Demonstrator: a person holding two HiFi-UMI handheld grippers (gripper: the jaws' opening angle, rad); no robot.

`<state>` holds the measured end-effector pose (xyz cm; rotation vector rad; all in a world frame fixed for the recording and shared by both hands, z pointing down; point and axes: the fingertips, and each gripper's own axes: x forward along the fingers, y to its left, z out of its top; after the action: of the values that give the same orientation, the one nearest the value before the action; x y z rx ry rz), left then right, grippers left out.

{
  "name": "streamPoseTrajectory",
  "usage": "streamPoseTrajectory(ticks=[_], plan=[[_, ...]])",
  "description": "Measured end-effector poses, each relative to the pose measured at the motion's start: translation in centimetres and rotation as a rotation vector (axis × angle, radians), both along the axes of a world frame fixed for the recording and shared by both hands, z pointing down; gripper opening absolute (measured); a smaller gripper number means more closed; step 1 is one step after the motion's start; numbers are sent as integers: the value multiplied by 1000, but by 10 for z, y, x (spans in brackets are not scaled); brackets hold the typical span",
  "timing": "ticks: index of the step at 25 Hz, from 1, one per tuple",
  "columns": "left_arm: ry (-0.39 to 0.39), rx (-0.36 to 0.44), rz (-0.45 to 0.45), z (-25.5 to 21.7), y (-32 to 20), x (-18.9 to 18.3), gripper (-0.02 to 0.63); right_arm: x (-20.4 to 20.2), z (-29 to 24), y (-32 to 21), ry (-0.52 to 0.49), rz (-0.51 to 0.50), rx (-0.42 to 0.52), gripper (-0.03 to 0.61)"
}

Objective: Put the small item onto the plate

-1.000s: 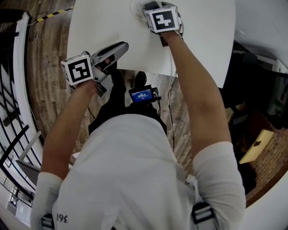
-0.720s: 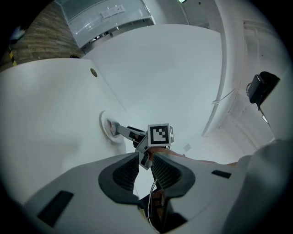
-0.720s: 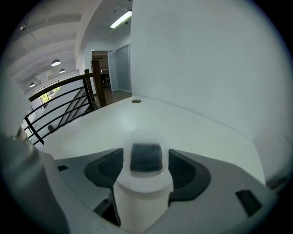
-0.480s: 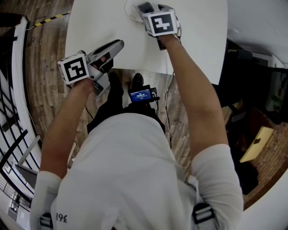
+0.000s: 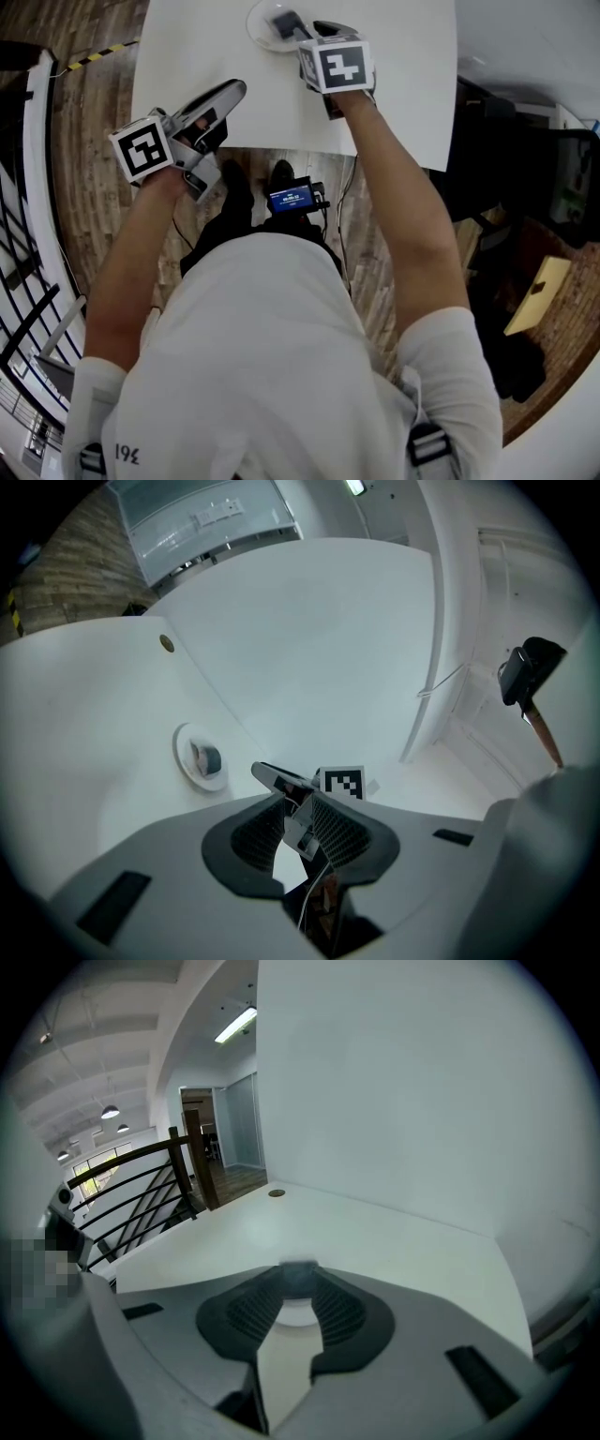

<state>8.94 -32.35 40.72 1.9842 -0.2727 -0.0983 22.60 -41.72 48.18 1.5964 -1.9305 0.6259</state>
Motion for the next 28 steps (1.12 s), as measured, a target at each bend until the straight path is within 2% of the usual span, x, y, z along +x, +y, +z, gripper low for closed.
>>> streamPoseTrajectory(ticks=[2,4,10,28], plan=[[14,14,-4,-9,0,-2,94,-1,-8,8,0,0,12,42],[28,26,-7,-18,1,-4,94,-4,-15,16,-2,-1,13,2],[65,55,-8,-38,6,-6,94,-13,-31,35,-47,4,34,2],[196,130,-17,-105,32,-25,94,-49,-116,97,-187,-3,199,2]])
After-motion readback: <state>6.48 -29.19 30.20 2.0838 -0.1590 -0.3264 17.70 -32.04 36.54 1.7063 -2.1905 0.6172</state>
